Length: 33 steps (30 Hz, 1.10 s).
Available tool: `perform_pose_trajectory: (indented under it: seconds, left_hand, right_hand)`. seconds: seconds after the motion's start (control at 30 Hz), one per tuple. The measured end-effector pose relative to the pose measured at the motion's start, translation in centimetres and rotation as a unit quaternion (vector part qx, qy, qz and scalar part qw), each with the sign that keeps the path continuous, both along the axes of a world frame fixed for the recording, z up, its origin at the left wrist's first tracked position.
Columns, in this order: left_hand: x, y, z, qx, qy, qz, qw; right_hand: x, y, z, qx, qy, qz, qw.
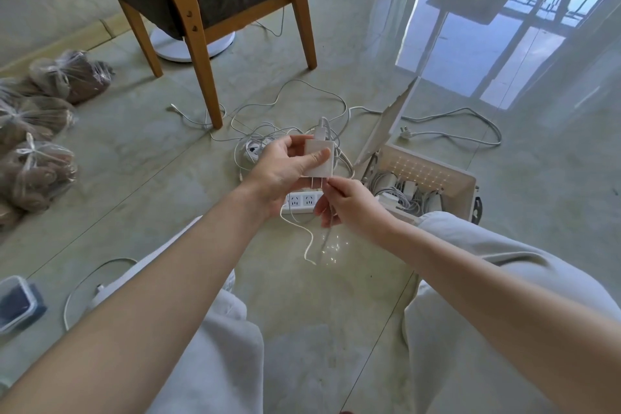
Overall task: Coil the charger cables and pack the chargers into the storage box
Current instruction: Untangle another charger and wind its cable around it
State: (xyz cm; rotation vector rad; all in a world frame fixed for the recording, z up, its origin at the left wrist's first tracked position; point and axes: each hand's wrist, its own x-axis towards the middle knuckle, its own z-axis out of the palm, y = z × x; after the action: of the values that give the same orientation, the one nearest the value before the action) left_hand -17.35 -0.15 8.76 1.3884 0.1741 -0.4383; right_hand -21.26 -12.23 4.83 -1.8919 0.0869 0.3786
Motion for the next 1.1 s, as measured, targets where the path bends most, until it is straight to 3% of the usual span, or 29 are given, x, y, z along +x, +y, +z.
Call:
perform_pose_trajectory:
  seconds: [0.17, 0.47, 0.57, 0.63, 0.7, 0.93, 1.1]
  left_hand:
    - [-0.1, -0.1, -0.2, 0.047, -0.074, 0.004, 0.996]
    - [0.1, -0.4, -0.2, 0.038, -0.078, 0.048, 0.995]
    - [0.2, -0.3, -0.5, 0.138, -0.141, 0.065, 0.978]
    - [0.5, -0.1, -0.8, 0.251, -0.207, 0.055, 0.944]
    - [0.6, 0.1, -1.0, 0.306, -0.23, 0.044, 0.923]
    - [1.4, 0.8, -1.2, 0.343, -0.206, -0.001, 0.917]
    - [1.6, 1.5, -1.7, 0.343, -0.128, -0.121, 0.922]
  right_hand:
    - [-0.1, -0.4, 0.8, 0.003, 0.0, 0.006, 1.0]
    - [-0.2, -0.1, 1.2, -0.022, 0.016, 0.06, 0.998]
    - [-0.4, -0.1, 1.4, -0.042, 0.013, 0.075, 0.996]
    - [-0.6, -0.1, 1.4, -0.061, 0.009, 0.083, 0.995]
    - [-0.6, -0.2, 1.5, -0.099, -0.012, 0.087, 0.991]
    - [0.6, -2.3, 2.2, -0.303, -0.151, 0.049, 0.94]
    - [1.7, -3.5, 2.2, -0.268, -0.194, 0.018, 0.943]
